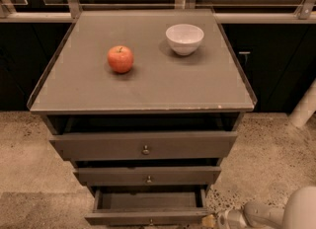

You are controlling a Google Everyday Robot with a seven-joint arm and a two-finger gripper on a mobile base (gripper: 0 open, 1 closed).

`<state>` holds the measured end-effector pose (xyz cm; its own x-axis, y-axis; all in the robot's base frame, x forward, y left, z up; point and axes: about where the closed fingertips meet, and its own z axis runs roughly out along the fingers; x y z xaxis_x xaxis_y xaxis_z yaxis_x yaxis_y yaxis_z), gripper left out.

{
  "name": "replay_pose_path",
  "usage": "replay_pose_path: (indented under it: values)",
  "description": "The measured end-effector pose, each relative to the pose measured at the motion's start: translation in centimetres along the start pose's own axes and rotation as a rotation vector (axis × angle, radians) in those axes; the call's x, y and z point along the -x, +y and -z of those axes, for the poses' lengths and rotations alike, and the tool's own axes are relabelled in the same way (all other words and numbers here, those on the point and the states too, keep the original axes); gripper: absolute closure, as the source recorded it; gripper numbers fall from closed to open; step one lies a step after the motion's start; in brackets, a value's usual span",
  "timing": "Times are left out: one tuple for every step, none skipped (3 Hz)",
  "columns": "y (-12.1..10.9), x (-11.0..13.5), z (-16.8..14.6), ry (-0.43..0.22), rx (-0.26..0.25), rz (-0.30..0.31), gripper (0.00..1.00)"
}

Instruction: Close bottom drawer

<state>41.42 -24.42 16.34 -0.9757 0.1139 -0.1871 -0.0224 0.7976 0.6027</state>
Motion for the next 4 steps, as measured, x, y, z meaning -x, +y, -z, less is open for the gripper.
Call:
replay_pose_path:
  values:
    - [0.0,0.0,0.0,0.0,0.0,0.0,1.0]
    - [0.4,0.1,-0.4,0.015,0.029,0.008,1.0]
    - [2.5,0.9,-1.3,0.039,0.137,0.108,1.0]
    - [7.7,1.9,-1.5,0.066,0.305,0.259,1.0]
